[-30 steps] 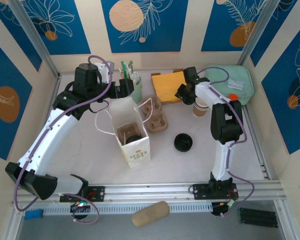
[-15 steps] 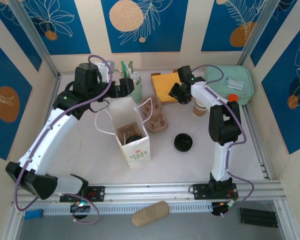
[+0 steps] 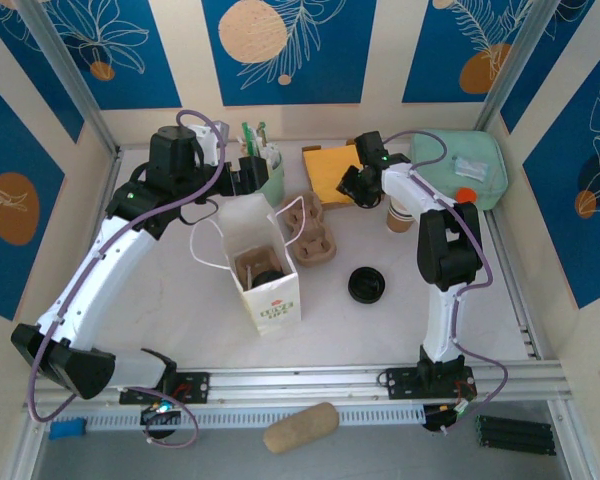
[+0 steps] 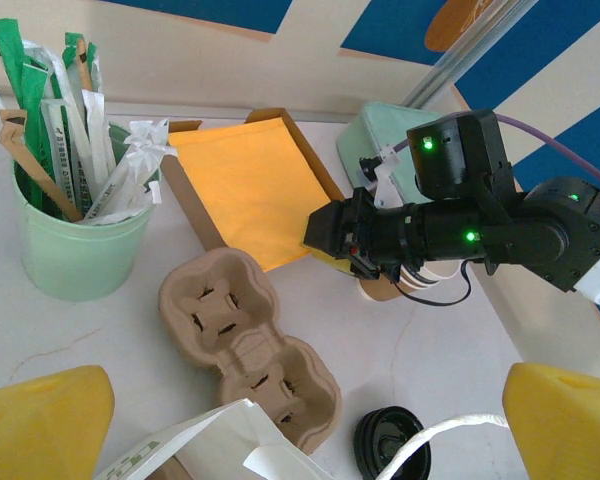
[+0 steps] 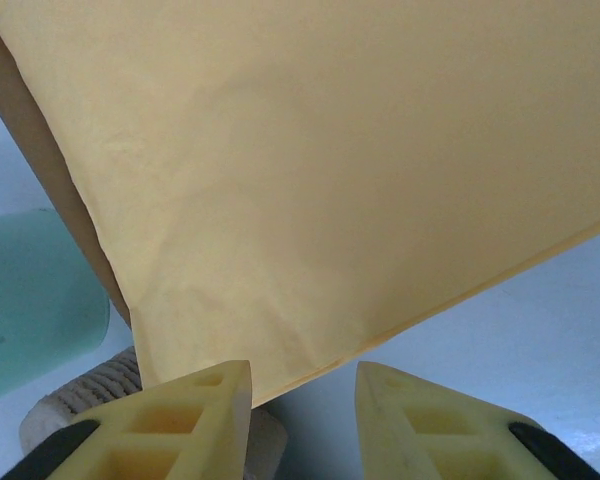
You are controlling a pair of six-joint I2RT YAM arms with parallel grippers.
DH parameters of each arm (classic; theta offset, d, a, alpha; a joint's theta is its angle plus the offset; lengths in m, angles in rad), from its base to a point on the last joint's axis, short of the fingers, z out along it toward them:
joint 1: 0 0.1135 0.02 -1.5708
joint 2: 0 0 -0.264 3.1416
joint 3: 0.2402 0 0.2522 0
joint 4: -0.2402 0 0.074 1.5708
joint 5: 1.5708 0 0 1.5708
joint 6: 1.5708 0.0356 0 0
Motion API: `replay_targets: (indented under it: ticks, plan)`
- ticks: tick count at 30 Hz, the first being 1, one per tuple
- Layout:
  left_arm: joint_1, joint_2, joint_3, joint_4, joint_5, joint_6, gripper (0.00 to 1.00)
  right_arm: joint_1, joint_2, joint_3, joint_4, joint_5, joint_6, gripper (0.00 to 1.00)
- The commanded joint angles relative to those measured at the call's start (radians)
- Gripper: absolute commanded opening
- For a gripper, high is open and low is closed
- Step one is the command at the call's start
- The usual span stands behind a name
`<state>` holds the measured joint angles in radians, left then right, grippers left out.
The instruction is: Pack the takeout coffee
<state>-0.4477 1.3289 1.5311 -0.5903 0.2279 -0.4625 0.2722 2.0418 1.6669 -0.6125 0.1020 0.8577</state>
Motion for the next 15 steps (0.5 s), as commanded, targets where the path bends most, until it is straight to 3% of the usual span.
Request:
replay_targets:
  ticks: [1, 15]
  plan:
    - [-0.011, 0.0, 0.027, 0.014, -0.004, 0.017, 0.99, 0.002, 0.02, -0.001, 0.006, -0.021, 0.018, 0.33]
    - [-0.011, 0.004, 0.029, 0.012, -0.007, 0.017, 0.99, -0.007, 0.055, 0.01, 0.013, -0.02, 0.03, 0.28]
